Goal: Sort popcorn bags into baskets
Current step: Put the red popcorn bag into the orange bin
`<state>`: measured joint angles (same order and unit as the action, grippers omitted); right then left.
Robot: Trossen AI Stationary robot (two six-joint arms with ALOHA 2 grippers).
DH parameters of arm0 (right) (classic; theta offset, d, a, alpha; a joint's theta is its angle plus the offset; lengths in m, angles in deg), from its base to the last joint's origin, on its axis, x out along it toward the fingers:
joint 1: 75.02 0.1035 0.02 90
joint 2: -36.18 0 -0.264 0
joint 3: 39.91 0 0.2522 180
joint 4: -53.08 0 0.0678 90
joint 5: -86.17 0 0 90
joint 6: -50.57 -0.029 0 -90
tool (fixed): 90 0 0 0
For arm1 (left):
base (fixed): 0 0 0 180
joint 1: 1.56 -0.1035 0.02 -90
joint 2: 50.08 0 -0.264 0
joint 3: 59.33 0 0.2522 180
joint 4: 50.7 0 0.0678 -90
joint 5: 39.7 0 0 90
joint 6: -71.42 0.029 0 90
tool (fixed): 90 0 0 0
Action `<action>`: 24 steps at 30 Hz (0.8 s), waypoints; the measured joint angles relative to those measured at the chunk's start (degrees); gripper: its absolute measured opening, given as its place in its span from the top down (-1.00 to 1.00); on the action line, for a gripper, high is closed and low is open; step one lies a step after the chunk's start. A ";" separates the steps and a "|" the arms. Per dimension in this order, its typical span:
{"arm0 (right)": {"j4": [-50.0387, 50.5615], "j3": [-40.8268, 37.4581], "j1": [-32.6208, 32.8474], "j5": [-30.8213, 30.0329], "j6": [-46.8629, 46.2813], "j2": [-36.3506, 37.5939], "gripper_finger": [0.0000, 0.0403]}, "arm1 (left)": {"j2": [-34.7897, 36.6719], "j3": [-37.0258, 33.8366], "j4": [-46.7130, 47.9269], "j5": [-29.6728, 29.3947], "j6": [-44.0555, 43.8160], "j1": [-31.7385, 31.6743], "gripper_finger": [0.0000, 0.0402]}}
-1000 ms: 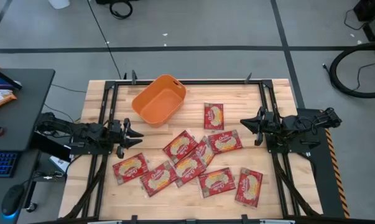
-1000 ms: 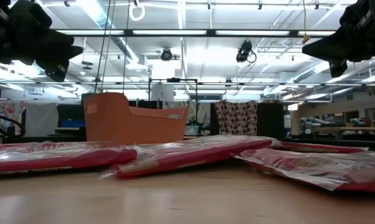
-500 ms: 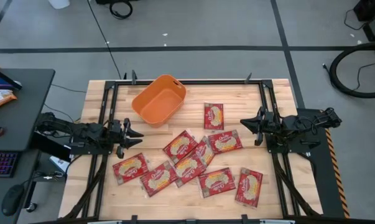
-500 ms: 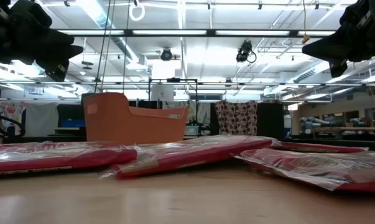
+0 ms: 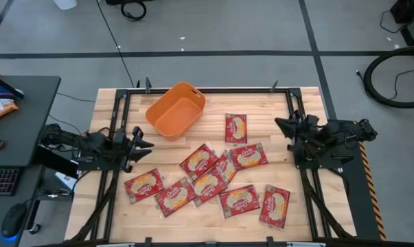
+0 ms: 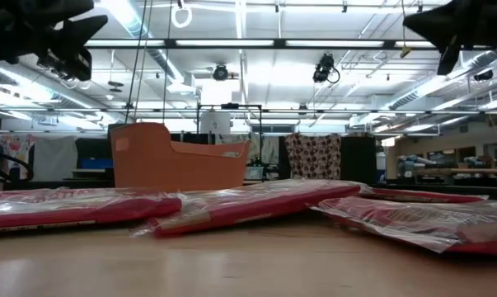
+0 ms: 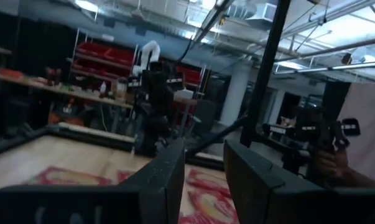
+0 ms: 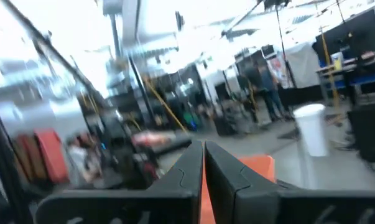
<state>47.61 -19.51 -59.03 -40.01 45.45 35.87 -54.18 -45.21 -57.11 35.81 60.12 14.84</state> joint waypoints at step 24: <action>2.12 2.20 -5.86 8.52 -8.21 -32.97 0.85 | -0.07 0.00 -9.80 -9.86 5.48 0.00 0.42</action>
<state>49.73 -17.31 -64.89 -31.49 37.25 2.89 -54.25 -45.21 -66.92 25.95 65.60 14.84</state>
